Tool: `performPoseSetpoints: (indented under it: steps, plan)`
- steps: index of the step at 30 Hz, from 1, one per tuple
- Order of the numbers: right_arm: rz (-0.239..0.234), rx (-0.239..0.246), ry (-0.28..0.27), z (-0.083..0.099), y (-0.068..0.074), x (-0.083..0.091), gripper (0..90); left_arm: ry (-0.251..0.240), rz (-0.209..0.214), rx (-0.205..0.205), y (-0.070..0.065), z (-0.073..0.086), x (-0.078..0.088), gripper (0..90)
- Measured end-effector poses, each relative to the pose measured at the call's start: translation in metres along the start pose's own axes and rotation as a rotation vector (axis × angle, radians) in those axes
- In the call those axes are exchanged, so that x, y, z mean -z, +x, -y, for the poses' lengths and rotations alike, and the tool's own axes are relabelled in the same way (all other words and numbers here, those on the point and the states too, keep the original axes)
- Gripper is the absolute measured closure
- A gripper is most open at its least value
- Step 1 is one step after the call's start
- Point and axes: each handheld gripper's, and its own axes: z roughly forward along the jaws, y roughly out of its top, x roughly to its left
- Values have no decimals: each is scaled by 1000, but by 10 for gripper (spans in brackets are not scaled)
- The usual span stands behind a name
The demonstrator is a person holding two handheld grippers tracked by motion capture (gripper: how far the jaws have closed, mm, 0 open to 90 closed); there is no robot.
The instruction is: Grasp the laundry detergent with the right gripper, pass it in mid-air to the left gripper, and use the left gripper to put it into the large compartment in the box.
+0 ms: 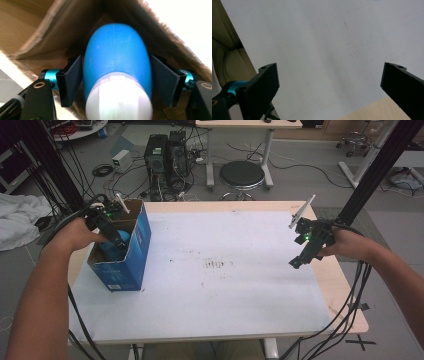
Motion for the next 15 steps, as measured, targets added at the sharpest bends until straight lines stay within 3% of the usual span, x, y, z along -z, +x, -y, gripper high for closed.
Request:
performPoseSetpoints:
  steps: [7,15]
  plan:
    - [6,1,-5,0,2,1,9,-63,-27,27,3,4,29,265]
    - [10,-1,-9,0,5,4,10,-139,-31,15,-2,9,61,265]
